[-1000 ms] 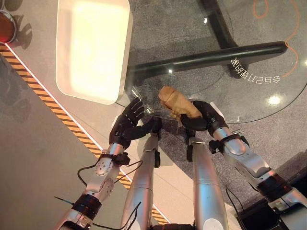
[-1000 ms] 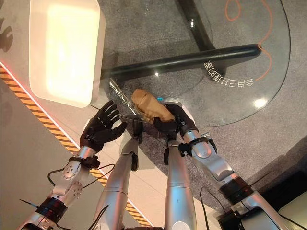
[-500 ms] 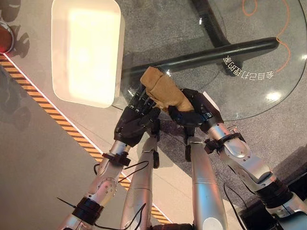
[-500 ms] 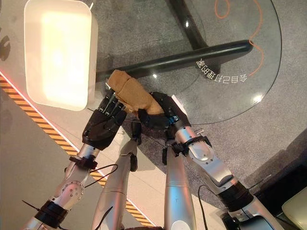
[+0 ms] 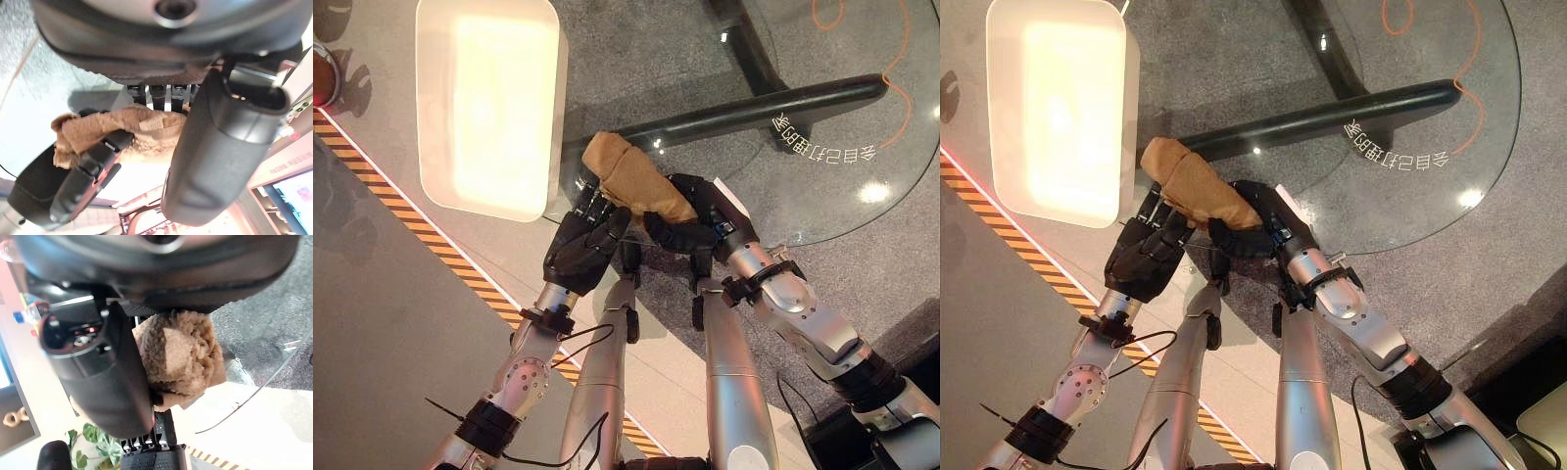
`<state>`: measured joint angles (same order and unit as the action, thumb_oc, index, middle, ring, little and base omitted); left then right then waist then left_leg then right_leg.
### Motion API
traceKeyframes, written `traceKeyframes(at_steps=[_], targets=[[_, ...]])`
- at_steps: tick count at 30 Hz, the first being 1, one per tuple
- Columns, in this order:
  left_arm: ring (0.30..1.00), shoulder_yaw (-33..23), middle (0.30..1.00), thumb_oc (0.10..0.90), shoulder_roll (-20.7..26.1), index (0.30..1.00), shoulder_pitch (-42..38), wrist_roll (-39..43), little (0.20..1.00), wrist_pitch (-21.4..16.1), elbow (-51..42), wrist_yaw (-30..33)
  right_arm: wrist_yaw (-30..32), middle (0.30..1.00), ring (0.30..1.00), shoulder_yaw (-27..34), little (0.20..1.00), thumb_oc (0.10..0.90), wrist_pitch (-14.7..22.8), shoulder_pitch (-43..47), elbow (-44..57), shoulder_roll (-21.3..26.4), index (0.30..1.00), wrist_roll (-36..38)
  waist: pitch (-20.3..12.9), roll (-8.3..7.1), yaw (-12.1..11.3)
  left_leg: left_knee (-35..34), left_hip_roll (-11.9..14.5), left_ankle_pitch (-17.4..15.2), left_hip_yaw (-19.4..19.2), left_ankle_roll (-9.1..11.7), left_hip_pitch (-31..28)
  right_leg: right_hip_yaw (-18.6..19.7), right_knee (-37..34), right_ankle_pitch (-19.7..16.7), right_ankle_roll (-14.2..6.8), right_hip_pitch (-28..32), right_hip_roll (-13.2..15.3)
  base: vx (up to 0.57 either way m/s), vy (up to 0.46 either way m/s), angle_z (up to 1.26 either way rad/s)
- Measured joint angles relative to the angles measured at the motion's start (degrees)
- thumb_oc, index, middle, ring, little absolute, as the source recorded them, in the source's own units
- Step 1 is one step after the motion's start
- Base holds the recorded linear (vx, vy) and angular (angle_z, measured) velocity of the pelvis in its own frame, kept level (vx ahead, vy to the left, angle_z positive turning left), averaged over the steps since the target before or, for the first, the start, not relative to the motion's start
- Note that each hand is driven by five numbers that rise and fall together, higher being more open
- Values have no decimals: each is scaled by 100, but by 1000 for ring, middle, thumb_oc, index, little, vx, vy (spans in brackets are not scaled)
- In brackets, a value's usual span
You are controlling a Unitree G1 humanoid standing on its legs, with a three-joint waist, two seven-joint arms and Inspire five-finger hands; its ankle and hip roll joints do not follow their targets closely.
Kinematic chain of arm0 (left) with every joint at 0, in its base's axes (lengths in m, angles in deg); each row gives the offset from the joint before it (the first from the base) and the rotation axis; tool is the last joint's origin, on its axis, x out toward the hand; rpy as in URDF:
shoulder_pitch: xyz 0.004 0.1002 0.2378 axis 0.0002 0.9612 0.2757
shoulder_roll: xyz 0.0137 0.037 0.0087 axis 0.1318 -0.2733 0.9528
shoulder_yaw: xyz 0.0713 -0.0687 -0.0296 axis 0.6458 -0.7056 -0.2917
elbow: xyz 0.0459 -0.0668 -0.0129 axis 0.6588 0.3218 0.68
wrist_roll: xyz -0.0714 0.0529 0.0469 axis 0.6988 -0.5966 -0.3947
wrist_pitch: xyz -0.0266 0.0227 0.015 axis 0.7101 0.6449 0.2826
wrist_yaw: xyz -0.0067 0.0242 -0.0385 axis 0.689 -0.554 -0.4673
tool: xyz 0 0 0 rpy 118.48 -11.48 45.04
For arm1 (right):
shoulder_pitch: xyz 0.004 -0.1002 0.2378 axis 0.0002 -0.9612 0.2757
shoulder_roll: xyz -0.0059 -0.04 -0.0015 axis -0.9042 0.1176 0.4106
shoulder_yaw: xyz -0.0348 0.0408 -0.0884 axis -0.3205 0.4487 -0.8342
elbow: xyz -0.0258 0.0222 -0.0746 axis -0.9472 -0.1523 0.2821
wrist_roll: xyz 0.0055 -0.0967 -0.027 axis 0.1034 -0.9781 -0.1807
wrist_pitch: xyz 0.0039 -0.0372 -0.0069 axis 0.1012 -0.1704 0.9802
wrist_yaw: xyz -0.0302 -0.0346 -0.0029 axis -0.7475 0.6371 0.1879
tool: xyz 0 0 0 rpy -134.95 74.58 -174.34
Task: Wipe the table with a cloth and put it in the basket.
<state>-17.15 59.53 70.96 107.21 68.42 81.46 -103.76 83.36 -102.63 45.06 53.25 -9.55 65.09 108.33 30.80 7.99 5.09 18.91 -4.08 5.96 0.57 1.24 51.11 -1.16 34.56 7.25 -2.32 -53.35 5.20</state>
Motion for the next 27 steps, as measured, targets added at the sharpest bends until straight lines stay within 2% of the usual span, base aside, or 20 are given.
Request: traceKeyframes(at_steps=[3,7,17,23,27], targets=[[900,54,900,800,20,900,-1,183,900,-3,0,1,-1,300,300,-68,200,100,-28,87,0,79,300,-74,0,0,-31,2,-8,0,9,-1,7,-9,1,2,-2,0,5,0,0,0],[900,73,900,800,-61,900,-49,541,900,-38,-3,116,1,300,300,-306,200,100,-254,453,-3,103,300,-273,0,0,-38,8,-17,1,17,-2,15,-21,10,3,-3,2,16,0,0,0],[900,126,900,800,-98,900,-136,559,900,35,-4,747,2,300,300,-720,200,100,-690,856,-27,111,300,-673,0,0,-85,22,-34,15,73,-17,31,-80,13,4,-4,17,38,-1,-4,1],[900,137,900,800,-106,900,-176,561,900,232,-3,1154,7,300,300,-929,200,100,-1015,1092,-33,134,300,-1308,0,0,-169,19,-44,24,159,9,31,-155,17,9,3,48,50,1,-5,4],[900,97,900,800,-122,900,-167,619,900,285,-3,1188,10,300,300,-1050,200,100,-1111,1259,-34,154,300,-1522,0,-1,-185,13,-53,24,169,7,32,-164,15,8,3,60,54,0,0,0]])
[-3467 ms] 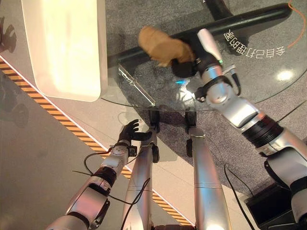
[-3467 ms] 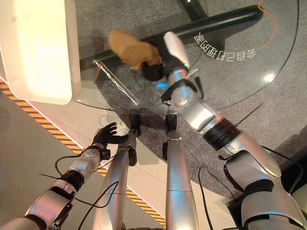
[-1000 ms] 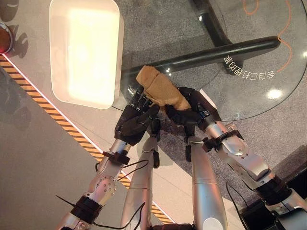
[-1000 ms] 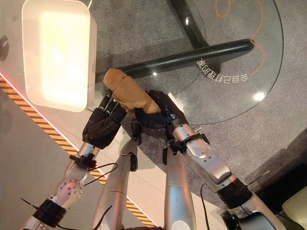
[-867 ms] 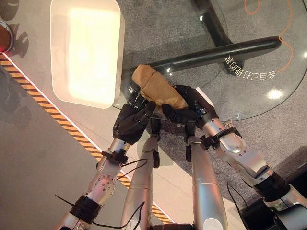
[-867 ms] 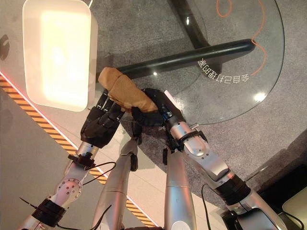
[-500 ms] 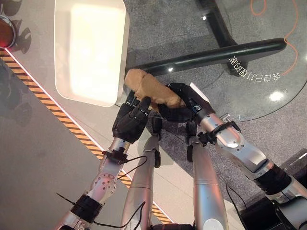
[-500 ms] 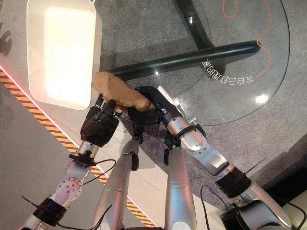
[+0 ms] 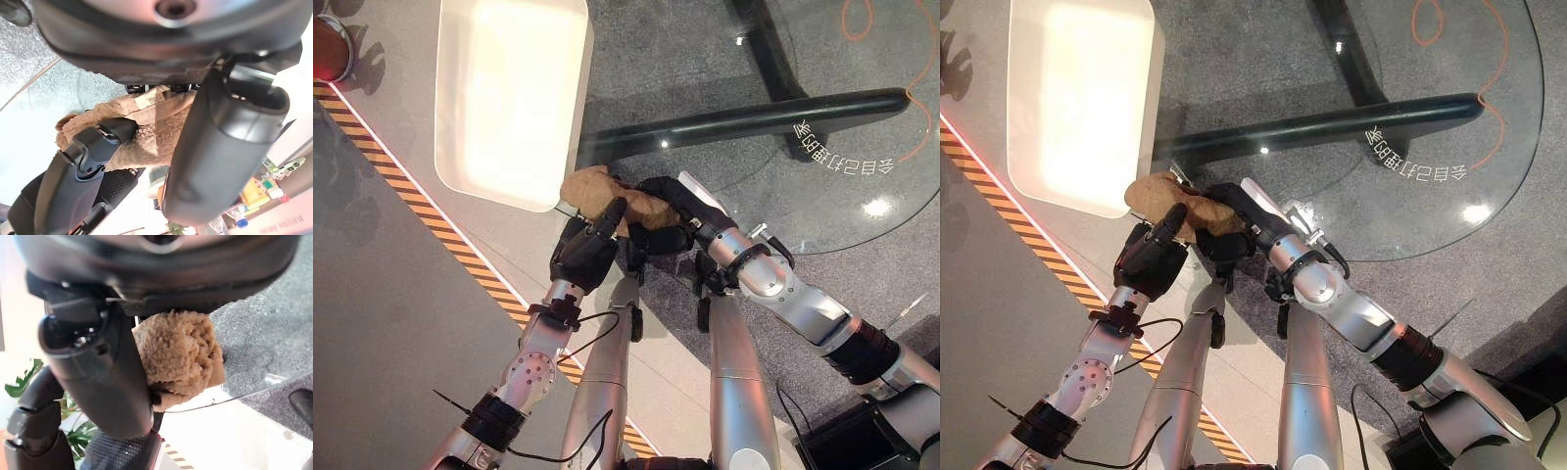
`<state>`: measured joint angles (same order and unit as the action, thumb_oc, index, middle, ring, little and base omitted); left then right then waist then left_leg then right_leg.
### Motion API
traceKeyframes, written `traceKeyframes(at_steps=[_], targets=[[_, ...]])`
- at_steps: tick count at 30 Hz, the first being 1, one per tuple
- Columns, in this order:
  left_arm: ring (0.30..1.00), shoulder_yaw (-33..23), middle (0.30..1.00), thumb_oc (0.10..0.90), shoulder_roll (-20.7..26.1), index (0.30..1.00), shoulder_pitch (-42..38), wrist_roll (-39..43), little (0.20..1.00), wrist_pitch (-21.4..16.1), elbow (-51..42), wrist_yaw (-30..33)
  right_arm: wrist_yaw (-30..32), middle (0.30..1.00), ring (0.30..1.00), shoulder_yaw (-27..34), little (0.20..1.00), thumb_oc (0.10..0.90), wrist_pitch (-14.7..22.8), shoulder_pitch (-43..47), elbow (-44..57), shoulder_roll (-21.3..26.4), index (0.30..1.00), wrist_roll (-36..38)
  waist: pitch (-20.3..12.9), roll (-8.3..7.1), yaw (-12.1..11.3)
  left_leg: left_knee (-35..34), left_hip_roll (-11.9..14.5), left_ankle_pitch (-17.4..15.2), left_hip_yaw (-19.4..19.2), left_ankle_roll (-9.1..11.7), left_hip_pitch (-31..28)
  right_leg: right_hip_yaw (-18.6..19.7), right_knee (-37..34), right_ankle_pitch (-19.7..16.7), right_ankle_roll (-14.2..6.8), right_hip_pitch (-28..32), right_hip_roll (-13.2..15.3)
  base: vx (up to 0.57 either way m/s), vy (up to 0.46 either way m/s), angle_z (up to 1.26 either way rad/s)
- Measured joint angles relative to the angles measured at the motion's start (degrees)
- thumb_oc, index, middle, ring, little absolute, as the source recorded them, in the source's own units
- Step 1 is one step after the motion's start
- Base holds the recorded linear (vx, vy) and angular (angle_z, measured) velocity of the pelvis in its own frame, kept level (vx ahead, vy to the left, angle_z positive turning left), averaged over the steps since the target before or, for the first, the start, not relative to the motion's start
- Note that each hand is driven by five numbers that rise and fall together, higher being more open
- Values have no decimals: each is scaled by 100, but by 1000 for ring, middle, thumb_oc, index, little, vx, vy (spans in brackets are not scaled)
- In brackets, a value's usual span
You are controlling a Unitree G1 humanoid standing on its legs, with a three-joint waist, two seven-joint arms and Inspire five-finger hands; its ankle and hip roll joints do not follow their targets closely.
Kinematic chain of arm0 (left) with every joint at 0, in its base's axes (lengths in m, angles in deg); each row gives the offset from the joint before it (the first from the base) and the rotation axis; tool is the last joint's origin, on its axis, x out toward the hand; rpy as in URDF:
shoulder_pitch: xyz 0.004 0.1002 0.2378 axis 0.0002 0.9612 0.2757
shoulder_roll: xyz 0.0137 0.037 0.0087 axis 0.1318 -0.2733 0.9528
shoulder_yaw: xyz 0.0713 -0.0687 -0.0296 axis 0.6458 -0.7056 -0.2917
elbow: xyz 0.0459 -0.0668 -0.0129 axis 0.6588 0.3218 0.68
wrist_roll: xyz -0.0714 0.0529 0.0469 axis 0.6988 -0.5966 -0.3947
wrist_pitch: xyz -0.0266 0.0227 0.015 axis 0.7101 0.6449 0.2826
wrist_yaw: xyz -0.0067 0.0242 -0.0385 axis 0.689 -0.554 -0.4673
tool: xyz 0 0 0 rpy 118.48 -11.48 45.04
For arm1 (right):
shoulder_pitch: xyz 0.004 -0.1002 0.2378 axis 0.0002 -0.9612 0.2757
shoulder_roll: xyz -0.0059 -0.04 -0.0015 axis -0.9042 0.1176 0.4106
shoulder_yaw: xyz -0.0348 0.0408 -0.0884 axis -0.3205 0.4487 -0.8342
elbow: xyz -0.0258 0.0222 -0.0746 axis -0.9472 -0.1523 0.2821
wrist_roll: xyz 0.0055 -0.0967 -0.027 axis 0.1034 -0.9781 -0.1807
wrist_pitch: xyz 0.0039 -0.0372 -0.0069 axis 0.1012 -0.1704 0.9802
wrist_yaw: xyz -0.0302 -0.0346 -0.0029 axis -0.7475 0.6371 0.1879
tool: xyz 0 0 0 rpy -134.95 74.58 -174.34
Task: Wipe the table with a cloth and put it in the basket.
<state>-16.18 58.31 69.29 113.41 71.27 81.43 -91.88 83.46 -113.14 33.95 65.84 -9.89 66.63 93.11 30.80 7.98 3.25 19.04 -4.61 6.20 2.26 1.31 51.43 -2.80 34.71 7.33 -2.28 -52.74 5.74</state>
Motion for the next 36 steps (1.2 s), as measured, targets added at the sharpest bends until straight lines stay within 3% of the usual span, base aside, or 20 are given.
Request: traceKeyframes(at_steps=[7,8,9,10,36], targets=[[900,-23,900,800,-64,900,-38,6,900,-4,0,29,83,300,300,-28,200,100,-89,80,1,0,300,-46,1,-1,8,-8,-13,0,6,-2,10,-7,-10,0,-2,5,-4,0,0,0],[634,-31,634,490,-80,634,-39,17,590,-13,0,29,88,300,300,-28,200,100,-94,82,0,-1,300,-44,1,-1,7,-7,-14,0,7,-2,10,-7,-10,0,-2,5,-4,0,0,0],[554,-31,554,396,-105,554,-39,32,496,-34,0,29,92,300,300,-28,200,100,-100,86,1,-3,300,-44,1,-1,7,-7,-14,0,8,-2,11,-8,-10,0,-2,5,-3,0,0,0],[300,-30,300,100,-151,300,-40,116,200,-49,0,29,93,300,300,-27,200,100,-107,102,1,-3,300,-42,1,-2,8,-6,-14,0,11,-2,13,-11,-9,1,-2,5,-5,0,0,0],[300,-345,300,100,-364,300,-93,335,200,-285,222,38,-20,300,300,-240,200,100,-138,124,306,-157,300,-61,17,-72,182,-3,-39,6,138,-39,70,-136,-16,1,-1,11,-1,1,-1,1]])
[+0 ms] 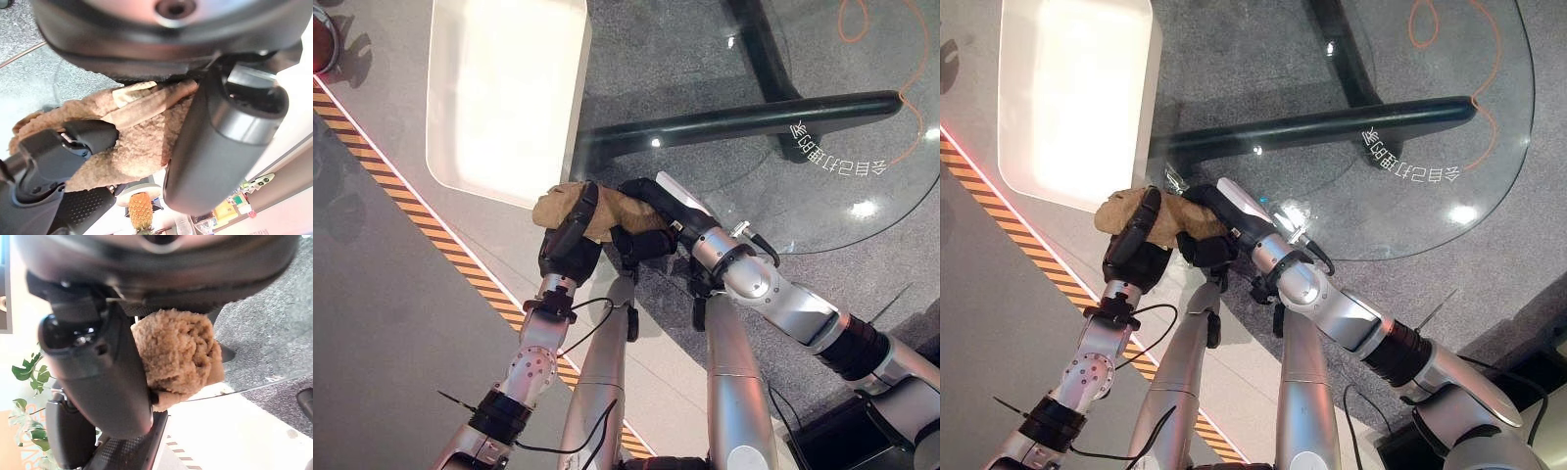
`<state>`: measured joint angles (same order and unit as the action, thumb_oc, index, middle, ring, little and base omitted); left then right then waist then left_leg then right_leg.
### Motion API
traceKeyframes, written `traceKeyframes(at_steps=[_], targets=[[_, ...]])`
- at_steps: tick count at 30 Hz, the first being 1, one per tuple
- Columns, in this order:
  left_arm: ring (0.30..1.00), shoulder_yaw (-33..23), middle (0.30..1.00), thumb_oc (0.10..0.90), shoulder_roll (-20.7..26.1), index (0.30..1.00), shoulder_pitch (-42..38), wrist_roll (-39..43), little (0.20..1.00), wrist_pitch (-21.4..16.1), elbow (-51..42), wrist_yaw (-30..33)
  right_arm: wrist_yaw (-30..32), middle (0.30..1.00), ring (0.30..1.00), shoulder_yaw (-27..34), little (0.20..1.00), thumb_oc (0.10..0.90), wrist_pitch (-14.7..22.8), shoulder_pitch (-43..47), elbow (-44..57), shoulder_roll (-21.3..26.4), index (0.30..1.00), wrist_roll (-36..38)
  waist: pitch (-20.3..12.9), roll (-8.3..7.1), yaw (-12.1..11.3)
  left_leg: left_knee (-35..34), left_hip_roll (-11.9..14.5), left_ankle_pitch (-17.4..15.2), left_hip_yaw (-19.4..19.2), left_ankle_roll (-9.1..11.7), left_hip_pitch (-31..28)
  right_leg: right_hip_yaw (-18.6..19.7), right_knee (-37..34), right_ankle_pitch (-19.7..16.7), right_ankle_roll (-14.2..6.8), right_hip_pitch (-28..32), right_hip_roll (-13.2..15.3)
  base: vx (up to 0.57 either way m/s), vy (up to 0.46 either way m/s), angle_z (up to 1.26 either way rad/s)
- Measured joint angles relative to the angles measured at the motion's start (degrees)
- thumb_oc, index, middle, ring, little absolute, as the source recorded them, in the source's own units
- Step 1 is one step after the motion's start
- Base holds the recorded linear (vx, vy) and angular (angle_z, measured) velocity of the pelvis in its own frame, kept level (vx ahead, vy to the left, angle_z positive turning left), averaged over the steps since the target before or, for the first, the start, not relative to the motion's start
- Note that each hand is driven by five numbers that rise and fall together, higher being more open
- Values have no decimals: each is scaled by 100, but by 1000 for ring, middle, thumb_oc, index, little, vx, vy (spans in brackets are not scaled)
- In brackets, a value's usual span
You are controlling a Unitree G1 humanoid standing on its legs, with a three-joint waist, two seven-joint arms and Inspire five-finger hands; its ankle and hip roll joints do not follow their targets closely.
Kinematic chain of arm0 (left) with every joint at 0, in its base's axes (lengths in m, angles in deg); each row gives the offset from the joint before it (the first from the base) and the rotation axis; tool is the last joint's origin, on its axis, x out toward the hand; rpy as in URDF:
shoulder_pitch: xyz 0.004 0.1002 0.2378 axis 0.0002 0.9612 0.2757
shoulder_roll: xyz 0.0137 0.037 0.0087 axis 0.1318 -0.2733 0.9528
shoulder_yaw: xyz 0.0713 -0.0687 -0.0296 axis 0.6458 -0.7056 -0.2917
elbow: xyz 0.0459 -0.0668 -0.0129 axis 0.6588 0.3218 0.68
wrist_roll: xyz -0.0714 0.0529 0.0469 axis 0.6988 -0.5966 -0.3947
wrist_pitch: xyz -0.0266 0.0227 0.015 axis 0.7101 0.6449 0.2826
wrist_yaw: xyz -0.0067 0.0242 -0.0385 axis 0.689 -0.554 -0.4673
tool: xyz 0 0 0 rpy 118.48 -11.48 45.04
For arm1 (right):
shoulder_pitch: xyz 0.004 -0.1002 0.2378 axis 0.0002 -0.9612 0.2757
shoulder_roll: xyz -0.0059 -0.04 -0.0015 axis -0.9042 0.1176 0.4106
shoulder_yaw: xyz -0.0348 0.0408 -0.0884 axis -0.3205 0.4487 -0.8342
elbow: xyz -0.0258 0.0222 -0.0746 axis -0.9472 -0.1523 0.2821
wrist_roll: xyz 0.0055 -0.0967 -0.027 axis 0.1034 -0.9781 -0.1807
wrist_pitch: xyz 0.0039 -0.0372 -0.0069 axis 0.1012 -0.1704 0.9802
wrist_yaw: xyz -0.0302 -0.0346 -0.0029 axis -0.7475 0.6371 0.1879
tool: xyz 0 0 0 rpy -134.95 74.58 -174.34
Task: Wipe the table with a cloth and put it in the basket.
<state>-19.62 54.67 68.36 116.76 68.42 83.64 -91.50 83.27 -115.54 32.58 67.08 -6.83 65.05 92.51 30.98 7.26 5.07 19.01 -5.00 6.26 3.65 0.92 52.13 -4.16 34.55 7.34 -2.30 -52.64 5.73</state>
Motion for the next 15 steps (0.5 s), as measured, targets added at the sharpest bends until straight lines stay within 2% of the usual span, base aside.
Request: traceKeyframes(at_steps=[6,7,8,15], targets=[[300,-87,300,100,-57,300,-17,0,200,-3,18,0,3,300,300,-2,200,100,-4,-21,84,-15,300,-84,0,-1,-10,-5,-1,-1,1,0,2,-1,-5,0,1,0,1,0,0,0],[300,-86,300,100,-58,300,-17,0,200,-2,18,0,22,533,533,-2,472,372,-2,-29,85,-18,533,-82,0,-1,-8,-5,-3,-1,1,-1,3,-1,-7,0,1,0,2,0,0,0],[300,-86,300,100,-59,300,-22,0,200,-2,18,0,69,900,900,-5,900,800,14,-47,87,-22,900,-77,0,-1,-8,-8,-3,-1,0,-1,3,0,-9,0,1,0,2,0,0,0],[300,-108,300,100,-60,300,-120,-1,200,-2,57,0,270,900,900,12,900,800,107,-185,89,-130,900,-81,2,-3,11,-22,-2,-1,0,-2,3,1,-28,1,0,0,1,0,0,0]])
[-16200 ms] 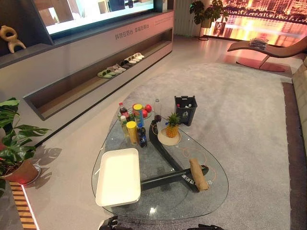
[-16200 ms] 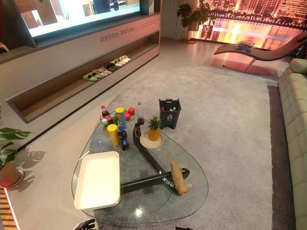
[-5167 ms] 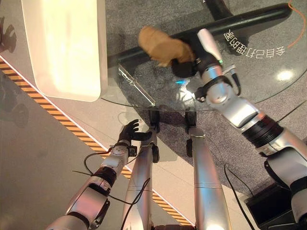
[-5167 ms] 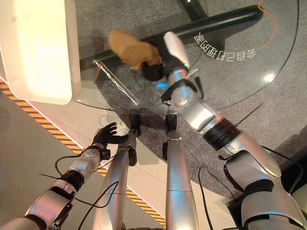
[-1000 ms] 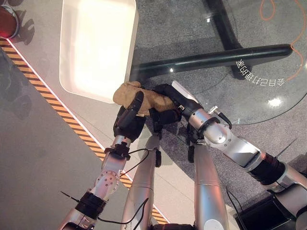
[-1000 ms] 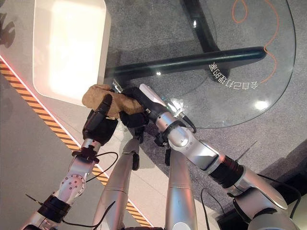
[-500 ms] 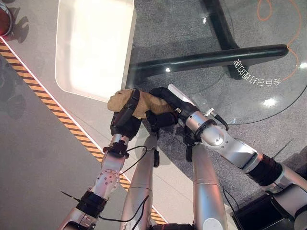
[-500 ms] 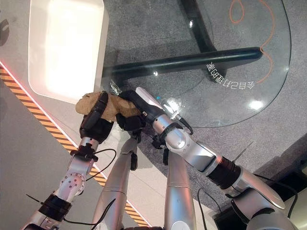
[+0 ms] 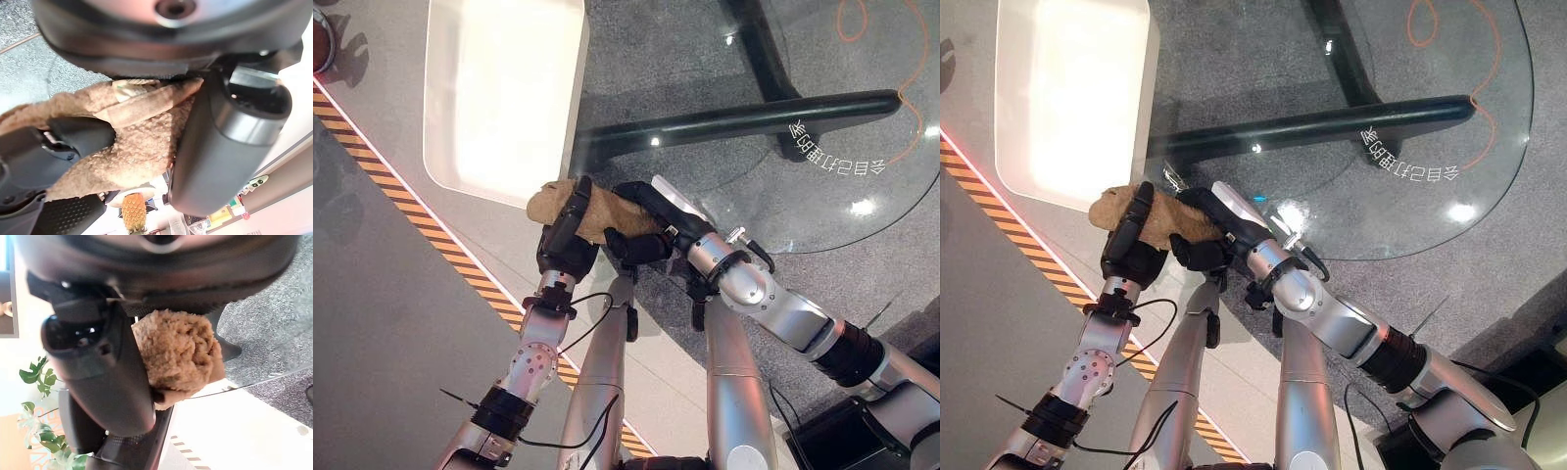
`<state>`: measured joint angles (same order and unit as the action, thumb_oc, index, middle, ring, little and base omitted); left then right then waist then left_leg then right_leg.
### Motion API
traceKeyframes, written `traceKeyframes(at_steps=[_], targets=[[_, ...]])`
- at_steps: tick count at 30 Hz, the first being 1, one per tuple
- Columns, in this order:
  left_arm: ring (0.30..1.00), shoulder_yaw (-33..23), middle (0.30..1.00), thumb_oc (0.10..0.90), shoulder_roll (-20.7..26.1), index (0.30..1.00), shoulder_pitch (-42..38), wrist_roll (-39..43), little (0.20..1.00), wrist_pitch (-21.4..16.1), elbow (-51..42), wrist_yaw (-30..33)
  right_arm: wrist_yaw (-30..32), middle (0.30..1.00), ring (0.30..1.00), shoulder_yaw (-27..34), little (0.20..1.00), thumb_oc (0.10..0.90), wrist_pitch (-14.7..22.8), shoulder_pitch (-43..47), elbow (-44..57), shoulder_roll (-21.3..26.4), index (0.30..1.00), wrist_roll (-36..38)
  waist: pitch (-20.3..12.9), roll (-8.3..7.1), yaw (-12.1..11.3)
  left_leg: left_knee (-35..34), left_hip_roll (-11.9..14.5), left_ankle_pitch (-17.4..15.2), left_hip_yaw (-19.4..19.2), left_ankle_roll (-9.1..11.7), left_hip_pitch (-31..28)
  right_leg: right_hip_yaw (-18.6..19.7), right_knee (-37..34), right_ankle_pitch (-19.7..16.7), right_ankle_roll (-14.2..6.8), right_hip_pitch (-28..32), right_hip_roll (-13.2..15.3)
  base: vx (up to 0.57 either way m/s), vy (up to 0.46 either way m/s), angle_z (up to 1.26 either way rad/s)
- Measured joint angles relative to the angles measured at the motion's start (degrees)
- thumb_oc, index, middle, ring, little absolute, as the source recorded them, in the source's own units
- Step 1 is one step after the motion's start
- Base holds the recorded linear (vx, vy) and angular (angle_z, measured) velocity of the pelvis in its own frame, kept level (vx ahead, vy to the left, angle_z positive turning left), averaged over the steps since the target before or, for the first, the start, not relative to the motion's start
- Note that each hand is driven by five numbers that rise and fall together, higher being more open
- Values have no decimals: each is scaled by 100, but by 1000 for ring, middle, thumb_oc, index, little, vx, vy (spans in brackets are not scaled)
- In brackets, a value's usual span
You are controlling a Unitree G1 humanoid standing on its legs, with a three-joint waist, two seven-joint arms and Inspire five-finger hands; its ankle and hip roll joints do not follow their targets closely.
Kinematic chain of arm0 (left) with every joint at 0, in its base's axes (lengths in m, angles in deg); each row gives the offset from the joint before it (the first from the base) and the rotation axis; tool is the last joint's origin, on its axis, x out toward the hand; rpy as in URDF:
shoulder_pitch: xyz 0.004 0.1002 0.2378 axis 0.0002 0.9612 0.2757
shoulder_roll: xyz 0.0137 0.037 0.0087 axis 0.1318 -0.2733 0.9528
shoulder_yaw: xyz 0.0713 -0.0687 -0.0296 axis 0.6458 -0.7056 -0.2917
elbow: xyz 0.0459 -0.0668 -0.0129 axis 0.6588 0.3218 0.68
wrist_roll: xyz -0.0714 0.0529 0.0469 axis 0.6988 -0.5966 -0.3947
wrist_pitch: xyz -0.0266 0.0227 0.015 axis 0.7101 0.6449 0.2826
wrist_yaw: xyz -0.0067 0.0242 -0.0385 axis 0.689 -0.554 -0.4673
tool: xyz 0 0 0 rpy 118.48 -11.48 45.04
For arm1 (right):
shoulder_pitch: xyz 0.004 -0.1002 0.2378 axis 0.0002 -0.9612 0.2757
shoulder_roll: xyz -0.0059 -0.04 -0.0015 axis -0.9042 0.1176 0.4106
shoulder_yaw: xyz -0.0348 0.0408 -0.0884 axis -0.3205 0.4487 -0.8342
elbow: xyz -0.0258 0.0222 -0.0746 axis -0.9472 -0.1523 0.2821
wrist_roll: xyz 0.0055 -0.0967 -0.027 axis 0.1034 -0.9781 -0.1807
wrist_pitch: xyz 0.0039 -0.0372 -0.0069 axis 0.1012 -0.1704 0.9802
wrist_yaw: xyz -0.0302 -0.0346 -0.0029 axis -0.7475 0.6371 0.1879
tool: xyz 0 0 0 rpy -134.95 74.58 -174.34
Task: Wipe the table with a cloth and put it in the basket.
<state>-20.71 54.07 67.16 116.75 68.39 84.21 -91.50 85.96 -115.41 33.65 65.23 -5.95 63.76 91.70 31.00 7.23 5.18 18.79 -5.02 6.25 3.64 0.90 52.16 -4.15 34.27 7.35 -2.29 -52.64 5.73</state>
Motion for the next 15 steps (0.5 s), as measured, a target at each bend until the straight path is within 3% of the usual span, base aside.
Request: traceKeyframes(at_steps=[15], targets=[[300,-7,300,100,-18,300,-40,-8,200,20,-1,0,126,900,900,154,900,800,54,-303,140,-45,900,-4,7,-85,130,-53,3,39,-14,-5,-11,12,-50,-1,-1,-1,-2,0,0,0]])
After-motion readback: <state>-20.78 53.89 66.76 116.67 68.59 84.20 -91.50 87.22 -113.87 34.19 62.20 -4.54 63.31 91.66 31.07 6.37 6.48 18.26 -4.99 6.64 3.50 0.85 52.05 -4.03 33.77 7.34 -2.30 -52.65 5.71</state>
